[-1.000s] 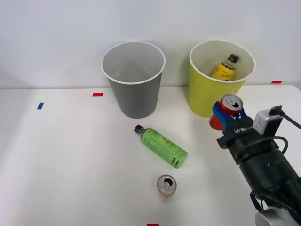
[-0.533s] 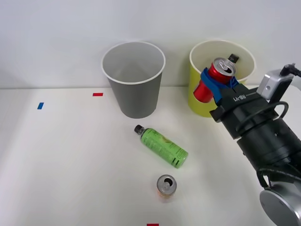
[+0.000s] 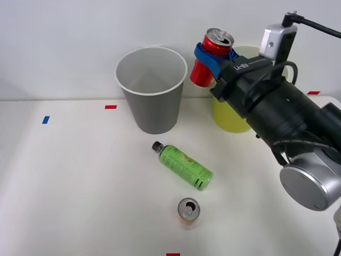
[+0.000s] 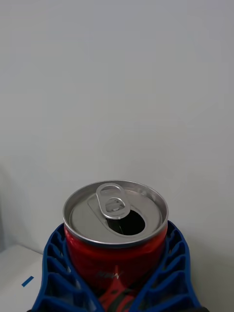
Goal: Put cans in the gray bin, plastic bottles in the light green bin
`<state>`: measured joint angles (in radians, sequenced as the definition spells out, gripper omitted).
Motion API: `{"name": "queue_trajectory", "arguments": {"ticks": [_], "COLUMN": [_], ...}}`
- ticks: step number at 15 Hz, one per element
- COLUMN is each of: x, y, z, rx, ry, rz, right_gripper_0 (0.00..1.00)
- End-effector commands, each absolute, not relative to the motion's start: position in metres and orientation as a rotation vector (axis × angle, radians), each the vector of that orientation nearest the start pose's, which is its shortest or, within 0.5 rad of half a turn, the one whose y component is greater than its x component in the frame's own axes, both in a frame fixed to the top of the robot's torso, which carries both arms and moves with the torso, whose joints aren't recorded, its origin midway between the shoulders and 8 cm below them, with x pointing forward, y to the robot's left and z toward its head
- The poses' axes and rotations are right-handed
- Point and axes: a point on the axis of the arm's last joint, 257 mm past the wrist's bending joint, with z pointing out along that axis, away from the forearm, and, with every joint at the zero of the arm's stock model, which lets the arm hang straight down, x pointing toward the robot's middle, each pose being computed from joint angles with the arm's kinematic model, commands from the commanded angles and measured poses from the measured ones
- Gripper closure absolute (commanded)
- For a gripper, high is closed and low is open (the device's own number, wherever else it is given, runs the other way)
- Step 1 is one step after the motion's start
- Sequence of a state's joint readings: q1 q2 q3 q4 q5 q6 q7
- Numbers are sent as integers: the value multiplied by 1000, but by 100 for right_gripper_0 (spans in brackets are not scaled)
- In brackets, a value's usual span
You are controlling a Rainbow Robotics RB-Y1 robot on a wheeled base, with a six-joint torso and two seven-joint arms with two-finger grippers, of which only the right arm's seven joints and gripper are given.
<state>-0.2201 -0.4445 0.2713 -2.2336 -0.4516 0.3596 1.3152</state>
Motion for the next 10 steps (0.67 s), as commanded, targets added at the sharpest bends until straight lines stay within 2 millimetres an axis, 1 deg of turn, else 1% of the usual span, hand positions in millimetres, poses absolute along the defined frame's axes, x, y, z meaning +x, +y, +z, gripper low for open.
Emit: {"name": "queue_trajectory", "arguments": {"ticks": [1, 5, 10], "x": [500, 522, 546], "y": [-26, 13, 48], "z": [60, 54, 38], "rx": [-334, -393, -432], "ry": [1162, 1169, 1212], "rz": [666, 653, 638], "right_gripper_0": [100, 100, 100]}}
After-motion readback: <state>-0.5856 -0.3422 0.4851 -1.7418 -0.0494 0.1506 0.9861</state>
